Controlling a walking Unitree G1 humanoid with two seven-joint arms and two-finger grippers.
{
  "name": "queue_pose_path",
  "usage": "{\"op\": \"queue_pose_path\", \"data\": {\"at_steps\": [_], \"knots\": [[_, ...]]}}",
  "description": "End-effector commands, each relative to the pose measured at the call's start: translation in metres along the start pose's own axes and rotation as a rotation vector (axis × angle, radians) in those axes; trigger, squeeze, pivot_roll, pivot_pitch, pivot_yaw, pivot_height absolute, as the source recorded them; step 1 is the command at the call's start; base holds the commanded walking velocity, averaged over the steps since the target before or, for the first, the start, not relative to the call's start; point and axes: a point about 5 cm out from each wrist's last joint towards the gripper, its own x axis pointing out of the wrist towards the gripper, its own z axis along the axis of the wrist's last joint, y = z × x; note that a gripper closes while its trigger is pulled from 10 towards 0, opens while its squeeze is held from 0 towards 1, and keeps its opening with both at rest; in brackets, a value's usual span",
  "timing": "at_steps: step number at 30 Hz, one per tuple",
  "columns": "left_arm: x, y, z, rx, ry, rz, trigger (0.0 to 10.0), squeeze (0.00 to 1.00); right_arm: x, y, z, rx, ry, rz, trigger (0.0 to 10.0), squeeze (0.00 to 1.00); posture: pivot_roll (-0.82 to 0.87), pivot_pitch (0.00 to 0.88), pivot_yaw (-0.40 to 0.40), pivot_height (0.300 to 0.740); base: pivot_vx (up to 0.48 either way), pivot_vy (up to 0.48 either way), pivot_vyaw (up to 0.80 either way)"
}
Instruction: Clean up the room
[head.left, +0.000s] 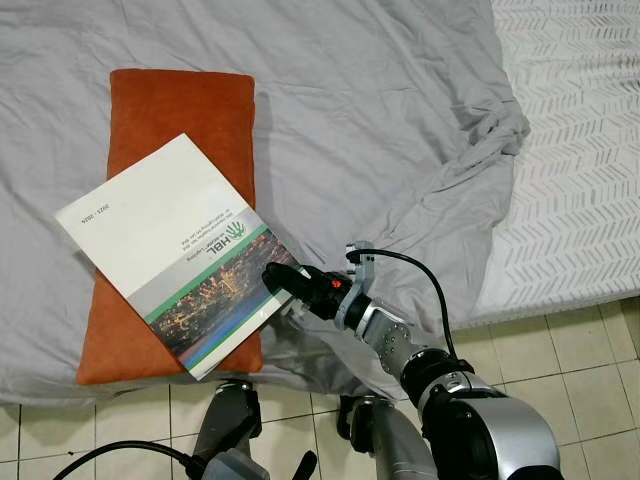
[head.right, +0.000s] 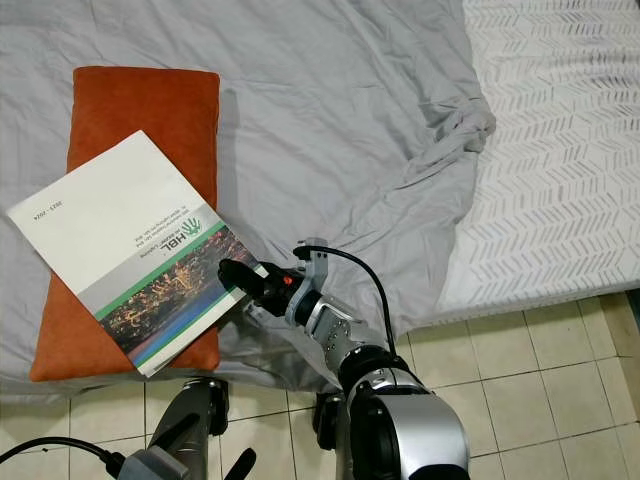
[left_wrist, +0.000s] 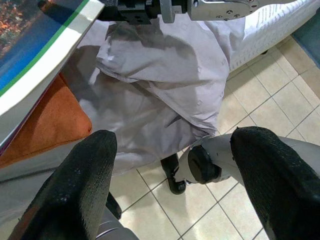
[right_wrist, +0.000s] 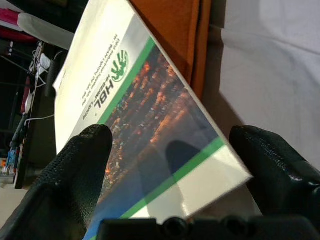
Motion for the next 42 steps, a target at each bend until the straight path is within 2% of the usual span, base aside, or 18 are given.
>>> {"op": "queue_pose_path", "data": {"at_steps": [1,6,7,17,27,29,30,31,32,33,35,36,38,39,40,41,42], "knots": [[-0.004,-0.006,-0.009,-0.014,0.046,-0.013,10.0,0.00,-0.003,0.001,-0.017,0.021,0.054,0.017,10.0,0.00,0.29,0.729,-0.127,0.740,0.000,0.000,0.00],[-0.003,-0.008,-0.010,-0.009,0.044,-0.015,10.0,0.00,-0.002,0.002,-0.022,-0.001,0.087,0.015,10.0,0.00,0.29,0.723,-0.132,0.740,0.000,0.000,0.00],[-0.002,-0.008,-0.010,-0.007,0.043,-0.016,10.0,0.00,-0.002,0.002,-0.023,-0.004,0.090,0.009,0.0,0.00,0.29,0.720,-0.132,0.740,0.000,0.000,0.00],[0.002,-0.004,-0.010,0.016,0.025,-0.009,10.0,0.00,0.001,0.004,-0.024,0.047,0.071,0.015,0.0,0.00,0.29,0.700,-0.138,0.740,0.000,0.000,0.00],[0.016,0.001,-0.014,0.036,-0.002,-0.006,10.0,0.00,0.004,0.007,-0.016,0.099,0.025,0.043,0.0,0.00,0.25,0.634,-0.149,0.740,0.000,0.000,0.00],[0.030,0.012,-0.019,0.013,0.010,0.037,10.0,0.00,0.006,0.009,-0.008,0.115,-0.008,0.052,0.0,0.00,0.22,0.557,-0.153,0.740,0.000,0.000,0.00],[0.030,0.012,-0.019,0.013,0.010,0.037,10.0,0.00,0.006,0.009,-0.008,0.115,-0.008,0.052,0.0,0.00,0.22,0.557,-0.153,0.740,0.000,0.000,0.00],[0.037,0.018,-0.020,0.007,0.010,0.058,10.0,0.00,0.005,0.006,0.000,0.109,-0.039,0.040,0.0,0.00,0.21,0.493,-0.152,0.740,0.000,0.000,0.00],[0.051,0.031,-0.022,0.002,0.003,0.094,10.0,0.00,0.000,0.001,0.018,0.076,-0.101,0.015,0.0,0.00,0.20,0.415,-0.159,0.740,0.000,0.000,0.00],[0.051,0.031,-0.022,0.002,0.003,0.094,10.0,0.00,0.000,0.001,0.018,0.076,-0.101,0.015,0.0,0.00,0.20,0.415,-0.159,0.740,0.000,0.000,0.00],[0.061,0.039,-0.025,0.003,-0.008,0.105,10.0,0.00,-0.005,-0.004,0.026,0.047,-0.131,-0.008,0.0,0.00,0.21,0.337,-0.162,0.740,0.000,0.000,0.00],[0.071,0.049,-0.026,0.032,-0.015,0.113,10.0,0.00,-0.010,-0.009,0.035,-0.041,-0.167,-0.052,0.0,0.00,0.22,0.251,-0.159,0.740,0.000,0.000,0.00],[0.074,0.052,-0.026,0.040,-0.015,0.115,10.0,0.00,-0.011,-0.009,0.037,-0.064,-0.175,-0.065,0.0,0.00,0.22,0.251,-0.159,0.740,0.000,0.000,0.00],[0.084,0.066,-0.025,0.043,-0.024,0.151,10.0,0.00,-0.015,-0.013,0.048,-0.092,-0.233,-0.111,0.0,0.00,0.20,0.150,-0.139,0.740,0.000,0.000,0.00],[0.084,0.066,-0.025,0.043,-0.024,0.151,10.0,0.00,-0.015,-0.013,0.048,-0.092,-0.233,-0.111,0.0,0.00,0.20,0.150,-0.139,0.740,0.000,0.000,0.00],[0.095,0.077,-0.019,0.024,-0.048,0.188,10.0,0.00,-0.022,-0.017,0.060,-0.145,-0.292,-0.165,0.0,0.00,0.20,0.094,-0.129,0.740,0.000,0.000,0.00],[0.099,0.079,-0.016,0.016,-0.060,0.196,10.0,0.00,-0.026,-0.019,0.064,-0.187,-0.310,-0.189,0.0,0.00,0.20,0.094,-0.129,0.740,0.000,0.000,0.00]]}}
